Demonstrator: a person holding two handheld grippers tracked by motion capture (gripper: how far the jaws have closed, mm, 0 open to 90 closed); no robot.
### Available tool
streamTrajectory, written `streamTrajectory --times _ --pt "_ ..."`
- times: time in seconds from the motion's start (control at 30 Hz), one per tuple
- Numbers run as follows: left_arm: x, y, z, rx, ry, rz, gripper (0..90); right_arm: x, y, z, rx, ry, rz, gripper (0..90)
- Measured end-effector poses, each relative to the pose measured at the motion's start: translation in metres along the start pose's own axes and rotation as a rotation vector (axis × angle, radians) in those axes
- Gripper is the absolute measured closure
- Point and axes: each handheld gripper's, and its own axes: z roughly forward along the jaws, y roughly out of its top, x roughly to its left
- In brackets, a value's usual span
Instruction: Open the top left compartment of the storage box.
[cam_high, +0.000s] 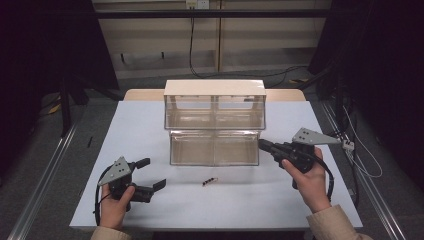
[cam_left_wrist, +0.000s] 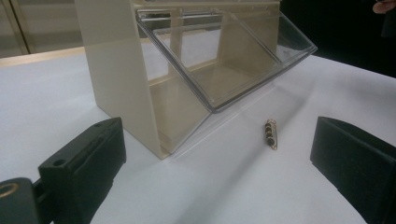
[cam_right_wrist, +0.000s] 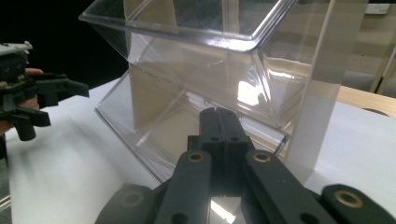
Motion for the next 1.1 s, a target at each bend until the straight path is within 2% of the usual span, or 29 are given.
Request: streamTrajectory --times 0.27,0.7,0.77,0.9,1.0,1.1 --pt "0.001 0.000 0.001 0.015 -0.009 0.008 3.3 0.001 0.014 0.004 -0.008 0.010 -0.015 90.0" --pt "0.001 0.000 0.000 0.014 -0.009 0.007 3.3 0.002 0.024 0.012 -0.008 0.024 -0.029 90.0" --pt "0.000 0.000 0.001 0.010 -0.008 -0.008 3.3 0.004 0.025 0.013 -0.006 0.022 -0.042 90.0" --pt "0.000 0.000 0.001 0.008 -0.010 -0.009 3.3 0.007 0.026 0.014 0.003 -0.005 -0.088 90.0" --pt "0.001 0.000 0.001 0.019 -0.013 0.002 3.3 0.006 0.026 0.015 0.001 0.003 -0.080 90.0" --pt "0.001 -0.001 0.001 0.013 -0.013 -0.005 3.3 0.007 0.026 0.015 0.002 -0.004 -0.086 90.0"
